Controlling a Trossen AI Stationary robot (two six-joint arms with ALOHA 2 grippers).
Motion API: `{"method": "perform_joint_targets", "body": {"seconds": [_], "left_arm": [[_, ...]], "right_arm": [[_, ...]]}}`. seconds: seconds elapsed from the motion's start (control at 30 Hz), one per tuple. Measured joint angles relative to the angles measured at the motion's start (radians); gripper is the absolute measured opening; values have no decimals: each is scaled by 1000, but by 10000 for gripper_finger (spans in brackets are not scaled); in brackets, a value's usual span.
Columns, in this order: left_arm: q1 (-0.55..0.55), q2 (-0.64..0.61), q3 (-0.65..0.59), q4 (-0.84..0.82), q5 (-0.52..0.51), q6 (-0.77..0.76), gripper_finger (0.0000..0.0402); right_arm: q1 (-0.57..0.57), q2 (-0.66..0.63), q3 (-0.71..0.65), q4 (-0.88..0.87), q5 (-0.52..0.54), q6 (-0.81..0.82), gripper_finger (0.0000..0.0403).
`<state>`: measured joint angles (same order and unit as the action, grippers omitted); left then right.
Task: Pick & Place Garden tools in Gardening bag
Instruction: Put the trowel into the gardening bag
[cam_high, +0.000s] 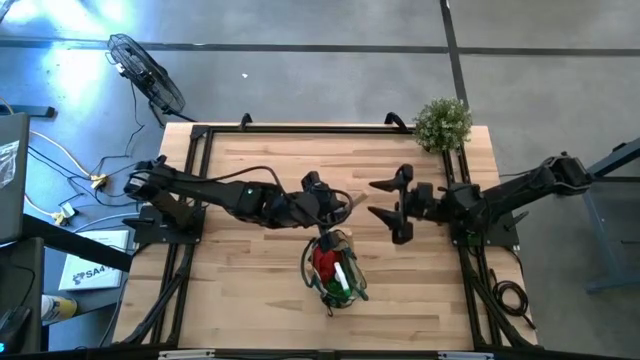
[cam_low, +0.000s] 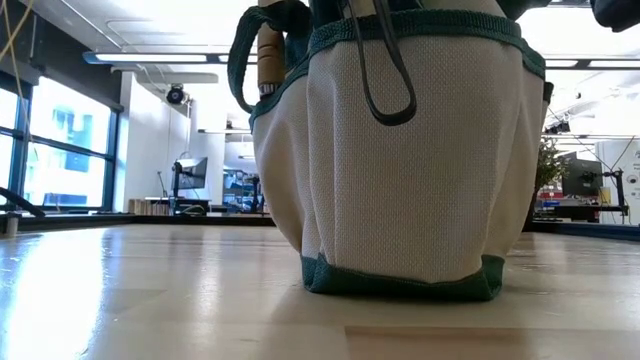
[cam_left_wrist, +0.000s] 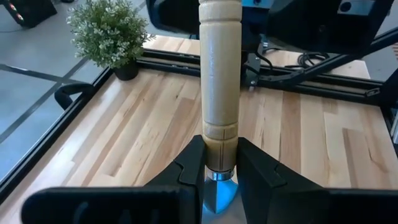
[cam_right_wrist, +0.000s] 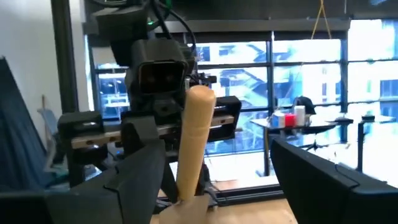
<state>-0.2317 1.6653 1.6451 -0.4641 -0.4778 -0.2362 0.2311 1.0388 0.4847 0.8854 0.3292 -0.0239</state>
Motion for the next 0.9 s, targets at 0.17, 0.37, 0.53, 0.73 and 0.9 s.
{"method": "perform_joint_targets", "body": {"seconds": [0.17, 0.37, 0.53, 0.73, 0.9], "left_arm": [[0, 0, 0, 2, 0, 0, 57], [2, 0, 0, 8, 0, 0, 57], [2, 8, 0, 25, 13, -3, 57], [2, 14, 1, 50, 43, 4, 57], [2, 19, 1, 53, 45, 21, 57]], "right_arm": [[-51, 44, 0, 31, -134, 107, 284], [-75, 129, 0, 149, -260, 134, 284], [-76, 162, 12, 199, -260, 126, 284], [-76, 162, 100, 40, -275, 125, 284], [-76, 162, 154, -57, -288, 117, 277]]}}
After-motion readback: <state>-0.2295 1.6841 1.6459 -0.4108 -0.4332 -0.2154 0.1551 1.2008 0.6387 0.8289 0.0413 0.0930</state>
